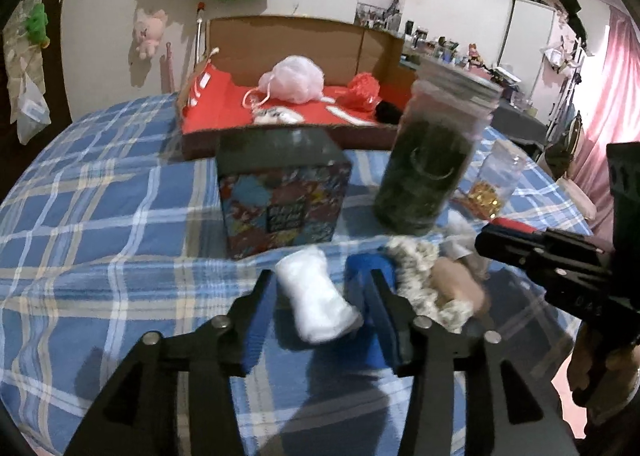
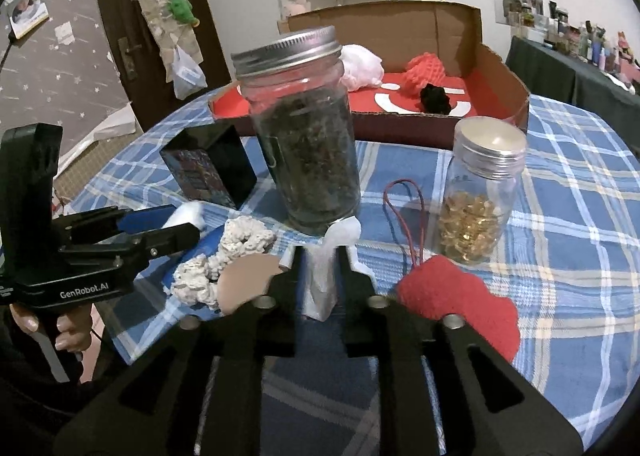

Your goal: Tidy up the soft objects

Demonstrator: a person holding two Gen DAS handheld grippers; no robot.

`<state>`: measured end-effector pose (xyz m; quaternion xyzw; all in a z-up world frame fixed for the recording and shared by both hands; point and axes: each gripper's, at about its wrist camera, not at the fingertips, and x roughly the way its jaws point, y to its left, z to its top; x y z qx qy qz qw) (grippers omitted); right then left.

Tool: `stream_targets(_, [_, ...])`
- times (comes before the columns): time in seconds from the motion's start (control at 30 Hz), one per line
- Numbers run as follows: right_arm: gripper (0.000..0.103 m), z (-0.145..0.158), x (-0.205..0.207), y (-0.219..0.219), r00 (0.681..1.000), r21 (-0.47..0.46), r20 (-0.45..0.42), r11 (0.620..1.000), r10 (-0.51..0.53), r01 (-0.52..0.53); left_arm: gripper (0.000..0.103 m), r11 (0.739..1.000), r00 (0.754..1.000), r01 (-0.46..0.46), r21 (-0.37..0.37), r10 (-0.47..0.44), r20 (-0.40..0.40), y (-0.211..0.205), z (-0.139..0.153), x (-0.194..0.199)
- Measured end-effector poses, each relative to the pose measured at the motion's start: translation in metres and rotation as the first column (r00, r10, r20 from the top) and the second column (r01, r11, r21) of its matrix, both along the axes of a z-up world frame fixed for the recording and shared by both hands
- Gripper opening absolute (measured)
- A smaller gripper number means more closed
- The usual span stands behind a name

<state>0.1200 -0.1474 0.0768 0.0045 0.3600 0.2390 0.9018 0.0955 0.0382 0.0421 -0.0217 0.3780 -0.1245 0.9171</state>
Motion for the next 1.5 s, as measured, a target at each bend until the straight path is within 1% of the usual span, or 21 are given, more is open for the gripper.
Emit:
stream_targets(0.03, [0.049,0.0,0.0,0.0,1.0,-0.003,0.003,1.0,-0.002,0.002,0.056,1.0,1.0,-0.003,-0.006,0.003,-0.001,0.001,-0.001,0.0])
stream_targets(0.07, [0.074,0.0,0.0,0.001,1.0,-0.001,0.008,1.0,-0.003,0.003,0.057,1.0,1.0,-0.007,-0.011,0.007,0.001,0.003,-0.002,0.0])
stream_targets(0.1, [0.077,0.0,-0.001,0.0,1.0,0.002,0.018,1.0,-0.004,0.004,0.059,1.0,1.0,-0.008,-0.012,0.009,0.002,0.004,-0.002,0.001])
stream_targets(0.17, [0.077,0.003,-0.004,0.001,0.999,-0.009,0.044,1.0,-0.009,0.009,0.06,1.0,1.0,-0.007,-0.017,0.007,0.001,0.005,-0.002,0.002])
stream_targets(0.27, [0.076,0.003,-0.002,0.004,0.999,-0.023,0.047,1.0,-0.005,0.006,0.06,1.0,1.0,-0.006,-0.022,0.006,0.001,0.006,-0.003,0.002])
stream_targets(0.4, [0.075,-0.001,0.003,0.009,0.999,-0.053,0.038,0.999,0.004,-0.002,0.06,1.0,1.0,-0.008,-0.025,0.008,0.002,0.008,-0.004,0.002])
stream_targets(0.43, [0.071,-0.002,0.004,0.01,0.999,-0.058,0.035,0.998,0.004,-0.002,0.06,1.0,1.0,-0.009,-0.028,0.009,0.001,0.008,-0.004,0.002])
stream_targets(0.47, [0.063,-0.004,0.006,0.011,1.0,-0.068,0.027,0.998,0.0,0.002,0.06,1.0,1.0,-0.009,-0.028,0.009,0.0,0.009,-0.004,0.002])
stream_targets(0.57, [0.058,-0.008,0.012,0.01,1.0,-0.077,-0.002,0.997,-0.015,0.015,0.06,1.0,1.0,-0.017,-0.016,0.017,0.003,0.012,-0.005,0.0])
stream_targets(0.67, [0.053,-0.008,0.014,0.008,0.999,-0.105,-0.001,0.994,-0.035,0.034,0.06,1.0,1.0,-0.027,-0.01,0.027,-0.001,0.015,-0.007,0.002])
stream_targets(0.83, [0.053,-0.012,0.014,0.017,1.0,-0.176,0.004,0.984,-0.029,0.029,0.059,1.0,1.0,-0.024,-0.01,0.024,0.003,0.016,-0.008,0.003])
stream_targets(0.87, [0.051,-0.012,0.014,0.019,1.0,-0.186,0.007,0.982,-0.026,0.026,0.058,1.0,1.0,-0.02,-0.011,0.02,0.008,0.016,-0.008,0.002])
stream_targets(0.9, [0.048,-0.013,0.013,0.019,1.0,-0.19,0.009,0.982,-0.02,0.021,0.051,1.0,1.0,-0.013,-0.014,0.013,0.01,0.015,-0.009,0.002])
stream_targets(0.93, [0.034,-0.013,0.013,0.02,1.0,-0.188,0.008,0.982,-0.011,0.013,0.037,1.0,1.0,0.002,-0.024,-0.001,0.013,0.014,-0.009,0.001])
stream_targets(0.97, [0.03,-0.014,0.012,0.021,1.0,-0.178,0.003,0.984,0.008,-0.008,0.03,0.999,1.0,0.019,-0.041,-0.019,0.014,0.012,-0.009,0.0])
stream_targets(1.0, [0.029,-0.014,0.011,0.021,1.0,-0.177,0.004,0.984,0.02,-0.019,0.021,0.998,0.999,0.032,-0.056,-0.032,0.013,0.011,-0.009,0.0])
stream_targets(1.03, [0.025,-0.014,0.01,0.022,1.0,-0.181,0.01,0.983,0.022,-0.019,0.019,0.998,0.999,0.037,-0.059,-0.036,0.015,0.009,-0.009,-0.001])
stream_targets(1.1, [0.02,-0.012,0.008,0.019,1.0,-0.154,0.004,0.988,0.029,-0.028,0.016,0.998,0.999,0.039,-0.048,-0.038,0.024,0.005,-0.005,-0.003])
stream_targets(1.13, [0.019,-0.01,0.007,0.017,1.0,-0.148,0.003,0.989,0.026,-0.025,0.016,0.998,0.999,0.043,-0.052,-0.041,0.029,0.003,-0.003,-0.005])
stream_targets(1.33, [0.018,0.004,-0.005,0.008,0.999,-0.106,0.04,0.994,0.016,-0.012,0.016,0.987,0.992,0.108,-0.116,-0.1,0.074,-0.008,0.022,-0.011])
stream_targets(1.5, [0.018,0.02,-0.014,0.002,0.997,-0.074,0.075,0.997,0.011,-0.005,0.016,0.98,0.987,0.15,-0.132,-0.14,0.081,-0.025,0.03,-0.008])
